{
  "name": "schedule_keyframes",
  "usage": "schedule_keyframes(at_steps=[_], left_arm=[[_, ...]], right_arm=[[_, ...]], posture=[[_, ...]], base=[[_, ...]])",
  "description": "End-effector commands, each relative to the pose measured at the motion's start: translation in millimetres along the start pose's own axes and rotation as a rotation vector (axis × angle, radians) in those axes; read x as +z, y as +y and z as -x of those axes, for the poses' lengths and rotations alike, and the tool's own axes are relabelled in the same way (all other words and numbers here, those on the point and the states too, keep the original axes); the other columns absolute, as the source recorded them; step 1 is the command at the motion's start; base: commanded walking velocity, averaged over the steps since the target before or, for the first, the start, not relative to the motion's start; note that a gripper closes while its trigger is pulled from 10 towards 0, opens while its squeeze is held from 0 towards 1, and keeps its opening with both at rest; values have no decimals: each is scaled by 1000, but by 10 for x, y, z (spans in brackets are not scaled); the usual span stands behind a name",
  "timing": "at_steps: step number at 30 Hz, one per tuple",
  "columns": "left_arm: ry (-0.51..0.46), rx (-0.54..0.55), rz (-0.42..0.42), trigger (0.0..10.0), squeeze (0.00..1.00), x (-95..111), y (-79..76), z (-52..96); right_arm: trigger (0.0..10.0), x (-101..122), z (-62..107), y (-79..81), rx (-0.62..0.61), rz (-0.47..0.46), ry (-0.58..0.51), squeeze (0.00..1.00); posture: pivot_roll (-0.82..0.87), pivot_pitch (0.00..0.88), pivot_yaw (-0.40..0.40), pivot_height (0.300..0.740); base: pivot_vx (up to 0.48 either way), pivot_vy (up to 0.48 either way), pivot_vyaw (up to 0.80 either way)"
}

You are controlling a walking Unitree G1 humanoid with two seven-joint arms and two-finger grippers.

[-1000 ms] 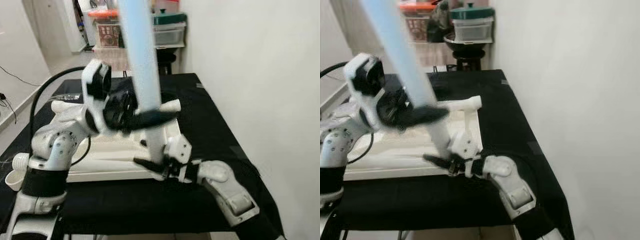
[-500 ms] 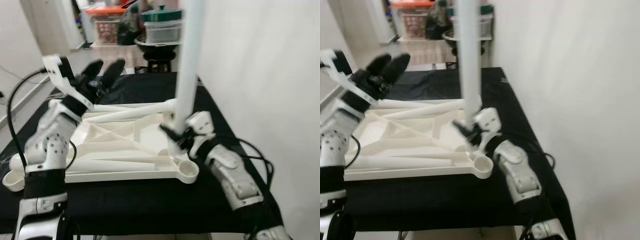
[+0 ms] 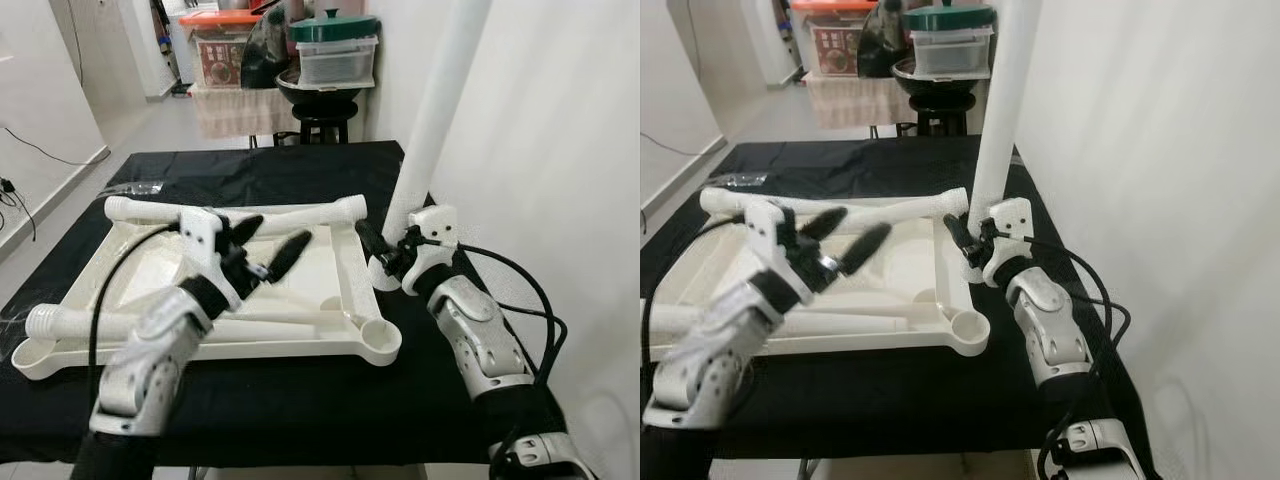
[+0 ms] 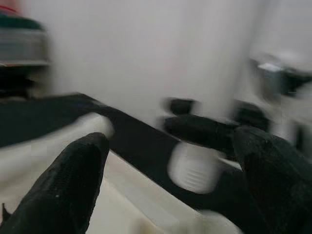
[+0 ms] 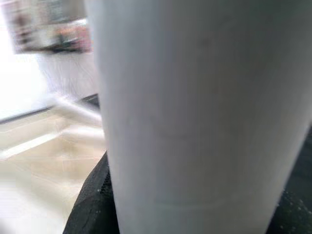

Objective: Building children table

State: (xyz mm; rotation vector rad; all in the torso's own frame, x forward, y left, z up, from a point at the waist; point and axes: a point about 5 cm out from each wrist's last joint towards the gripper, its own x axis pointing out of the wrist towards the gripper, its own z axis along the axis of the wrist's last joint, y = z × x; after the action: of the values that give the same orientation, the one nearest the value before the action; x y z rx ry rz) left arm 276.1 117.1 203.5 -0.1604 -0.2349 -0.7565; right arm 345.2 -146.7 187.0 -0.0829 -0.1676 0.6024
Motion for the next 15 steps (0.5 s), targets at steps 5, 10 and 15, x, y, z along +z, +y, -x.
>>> schedule_keyframes(at_steps=[5,10,15], left_arm=[[119,-118,-36,10000,0,-183,-260,124],[205,-149,-54,10000,0,-331,-419,279],[279,-182,-74,10000,0,-414,-570,477]], right_arm=[[10000,-133,101,52,195,-40,55,0],[10000,-123,211,191,466,-36,63,0],[10000,-12,222,229,672,-41,65,0]], posture=[[-38,0,8,740],[-33,18,10,740],[-18,98,10,740]], base=[[0,0,0],[0,0,0],[0,0,0]])
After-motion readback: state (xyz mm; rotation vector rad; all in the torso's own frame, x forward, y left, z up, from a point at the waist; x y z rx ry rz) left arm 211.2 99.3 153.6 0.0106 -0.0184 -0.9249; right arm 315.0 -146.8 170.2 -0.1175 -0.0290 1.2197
